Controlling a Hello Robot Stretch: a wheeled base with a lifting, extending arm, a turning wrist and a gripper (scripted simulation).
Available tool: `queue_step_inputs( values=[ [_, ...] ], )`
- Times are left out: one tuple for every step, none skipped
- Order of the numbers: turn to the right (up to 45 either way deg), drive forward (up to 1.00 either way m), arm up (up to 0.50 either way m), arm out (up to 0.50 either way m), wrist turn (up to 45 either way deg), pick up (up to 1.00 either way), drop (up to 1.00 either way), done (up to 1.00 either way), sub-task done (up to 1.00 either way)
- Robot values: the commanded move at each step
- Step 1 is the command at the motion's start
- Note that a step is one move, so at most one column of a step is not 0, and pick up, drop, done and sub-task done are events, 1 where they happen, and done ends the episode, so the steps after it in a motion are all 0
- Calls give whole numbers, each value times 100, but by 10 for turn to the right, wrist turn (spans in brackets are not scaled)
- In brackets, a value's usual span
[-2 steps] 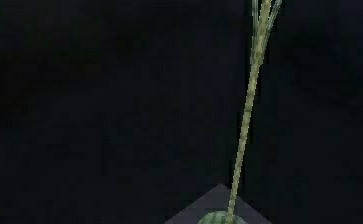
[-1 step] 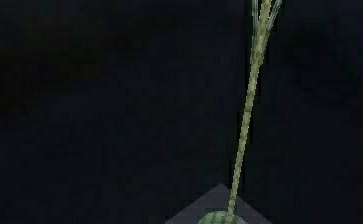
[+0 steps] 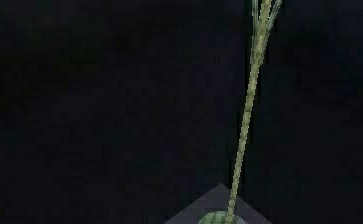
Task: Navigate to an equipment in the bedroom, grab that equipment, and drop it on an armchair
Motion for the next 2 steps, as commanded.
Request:
queue_step_inputs(
  values=[
    [0, 0, -32, 0, 0, 0, 0, 0, 0],
    [0, 0, 0, 0, 0, 0, 100, 0, 0]
  ],
)
